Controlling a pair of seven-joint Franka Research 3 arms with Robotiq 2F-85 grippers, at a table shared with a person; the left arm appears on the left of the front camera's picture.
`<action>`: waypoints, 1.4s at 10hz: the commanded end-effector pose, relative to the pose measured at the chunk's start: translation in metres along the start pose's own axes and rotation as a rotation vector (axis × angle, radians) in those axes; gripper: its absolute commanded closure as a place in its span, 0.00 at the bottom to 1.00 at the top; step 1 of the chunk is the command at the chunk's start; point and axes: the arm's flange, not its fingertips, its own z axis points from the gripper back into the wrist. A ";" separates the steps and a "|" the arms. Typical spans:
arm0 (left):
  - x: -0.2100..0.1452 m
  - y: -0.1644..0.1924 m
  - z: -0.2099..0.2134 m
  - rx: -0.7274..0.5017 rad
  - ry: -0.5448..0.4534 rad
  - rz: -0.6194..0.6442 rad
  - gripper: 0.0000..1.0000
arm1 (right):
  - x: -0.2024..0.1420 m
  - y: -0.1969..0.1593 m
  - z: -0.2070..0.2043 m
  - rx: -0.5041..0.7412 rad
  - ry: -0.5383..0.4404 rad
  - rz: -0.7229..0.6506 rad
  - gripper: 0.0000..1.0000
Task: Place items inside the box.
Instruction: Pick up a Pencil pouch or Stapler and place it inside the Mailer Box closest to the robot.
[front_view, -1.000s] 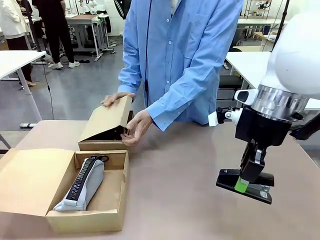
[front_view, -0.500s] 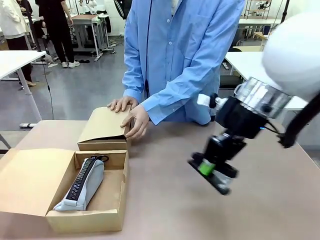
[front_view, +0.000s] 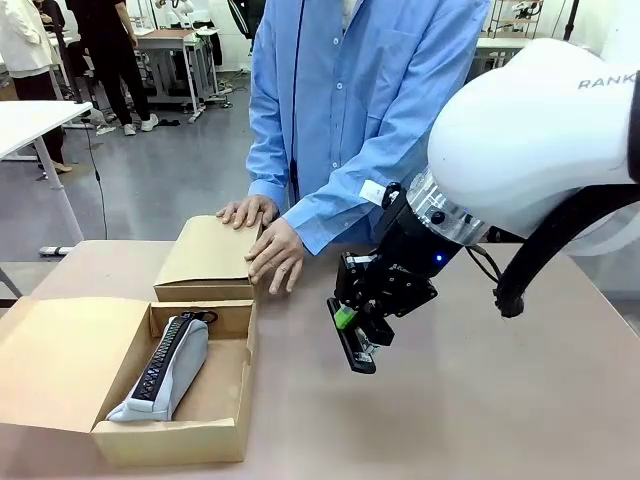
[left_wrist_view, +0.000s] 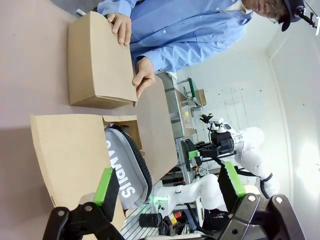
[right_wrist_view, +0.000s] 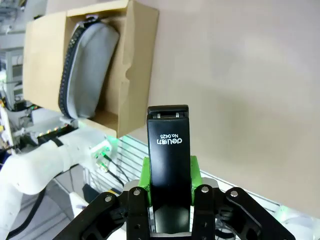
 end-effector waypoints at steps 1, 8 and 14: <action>0.000 -0.001 0.000 -0.021 -0.011 -0.018 0.00 | -0.001 -0.001 0.006 -0.021 -0.017 -0.019 0.67; 0.000 -0.001 0.000 -0.021 -0.011 -0.018 0.00 | 0.001 -0.002 0.004 -0.036 -0.009 -0.023 0.67; 0.000 -0.001 0.000 -0.021 -0.011 -0.018 0.00 | 0.011 0.063 -0.032 -0.006 -0.033 -0.077 0.67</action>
